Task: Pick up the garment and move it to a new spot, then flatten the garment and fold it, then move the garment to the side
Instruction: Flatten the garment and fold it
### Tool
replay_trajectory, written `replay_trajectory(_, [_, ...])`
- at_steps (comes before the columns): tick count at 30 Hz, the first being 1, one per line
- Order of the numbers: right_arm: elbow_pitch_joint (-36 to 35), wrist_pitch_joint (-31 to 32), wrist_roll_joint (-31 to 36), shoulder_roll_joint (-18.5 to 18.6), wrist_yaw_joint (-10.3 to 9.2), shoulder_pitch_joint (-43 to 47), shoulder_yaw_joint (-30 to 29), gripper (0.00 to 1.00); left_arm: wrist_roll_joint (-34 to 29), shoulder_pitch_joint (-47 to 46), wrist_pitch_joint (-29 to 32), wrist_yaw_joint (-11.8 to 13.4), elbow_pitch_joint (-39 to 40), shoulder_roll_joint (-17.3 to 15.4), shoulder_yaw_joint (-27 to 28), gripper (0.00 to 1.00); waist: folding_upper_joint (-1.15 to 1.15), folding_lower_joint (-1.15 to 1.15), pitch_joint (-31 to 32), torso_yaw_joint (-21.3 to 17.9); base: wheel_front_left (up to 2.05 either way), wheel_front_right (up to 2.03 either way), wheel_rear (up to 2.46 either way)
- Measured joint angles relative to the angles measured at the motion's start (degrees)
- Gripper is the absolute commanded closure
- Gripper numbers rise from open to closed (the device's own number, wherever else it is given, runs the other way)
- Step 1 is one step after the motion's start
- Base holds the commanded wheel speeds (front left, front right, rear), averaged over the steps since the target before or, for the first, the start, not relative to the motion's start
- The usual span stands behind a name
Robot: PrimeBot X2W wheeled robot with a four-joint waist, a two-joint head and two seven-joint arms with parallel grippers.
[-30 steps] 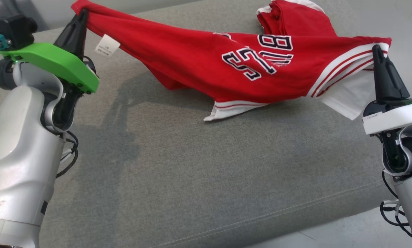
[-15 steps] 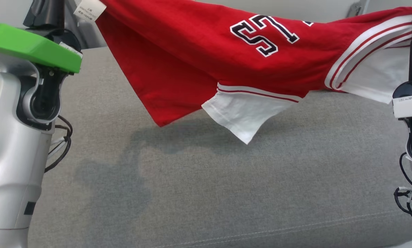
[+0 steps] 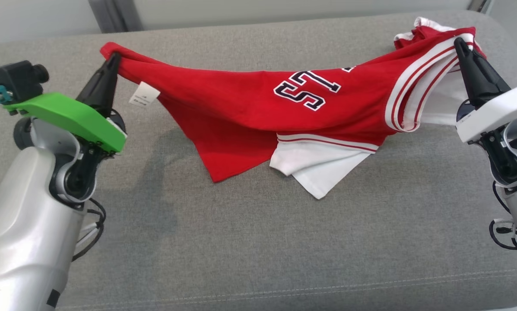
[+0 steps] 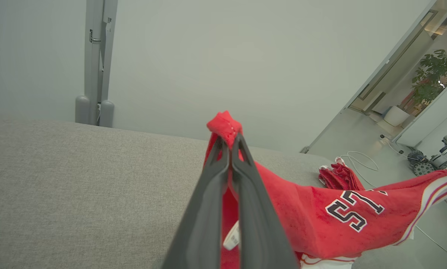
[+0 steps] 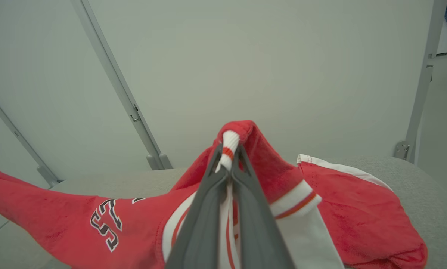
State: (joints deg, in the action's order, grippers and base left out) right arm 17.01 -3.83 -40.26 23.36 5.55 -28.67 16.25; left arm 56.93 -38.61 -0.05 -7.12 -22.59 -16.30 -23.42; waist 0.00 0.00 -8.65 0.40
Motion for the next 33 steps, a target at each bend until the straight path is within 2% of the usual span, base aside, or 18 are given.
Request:
replay_trajectory(5, [4.97, 1.35, 2.58, -0.27, 0.11, -3.94, 2.03, 1.00, -0.04, 0.00, -1.59, 0.00, 0.15, 2.86, -1.47, 1.00, 0.00, 0.00, -3.33, 1.18, 0.00, 0.00, 0.00])
replay_trajectory(11, [8.72, 1.03, 4.77, -1.47, 0.11, -9.69, 2.65, 0.98, 0.32, -0.04, -5.08, 0.00, 1.16, 4.70, -1.26, 1.00, 0.00, 0.00, -7.64, 2.72, 0.00, 0.00, 0.00])
replay_trajectory(14, [10.61, 0.49, 5.27, -2.07, 0.03, -11.80, 2.64, 0.56, 0.40, -0.07, -6.89, 0.00, 1.92, 5.17, -1.15, 1.00, 0.00, 0.00, -9.90, 3.32, 0.00, 0.00, 0.00])
replay_trajectory(15, [11.15, 0.46, 5.27, -2.32, 0.00, -12.44, 2.65, 0.00, 0.40, -0.09, -7.30, 0.00, 2.11, 5.17, -1.15, 1.00, 0.00, 0.00, -10.66, 3.48, 0.00, 0.00, 0.00])
replay_trajectory(23, [17.05, -3.77, 5.69, -5.33, 0.45, -14.55, 3.36, 0.00, 1.46, -0.03, -12.54, 0.00, 1.41, 4.57, -0.76, 1.00, 0.00, 0.00, -15.13, 3.66, 0.00, 0.00, 0.00])
replay_trajectory(29, [16.86, -8.89, 5.39, -6.16, 0.97, -14.26, 3.25, 0.00, 2.78, 1.58, -13.19, 0.00, 0.45, 3.48, -0.21, 1.00, 0.00, 0.00, -14.48, 2.21, 0.00, 0.00, 0.00])
replay_trajectory(33, [16.13, -9.83, 4.99, -6.90, 0.99, -12.68, 3.30, 0.00, 2.80, 3.43, -13.70, 0.00, -0.09, 2.21, -0.24, 1.00, 0.00, 0.00, -13.10, 0.82, 0.00, 0.00, 0.00])
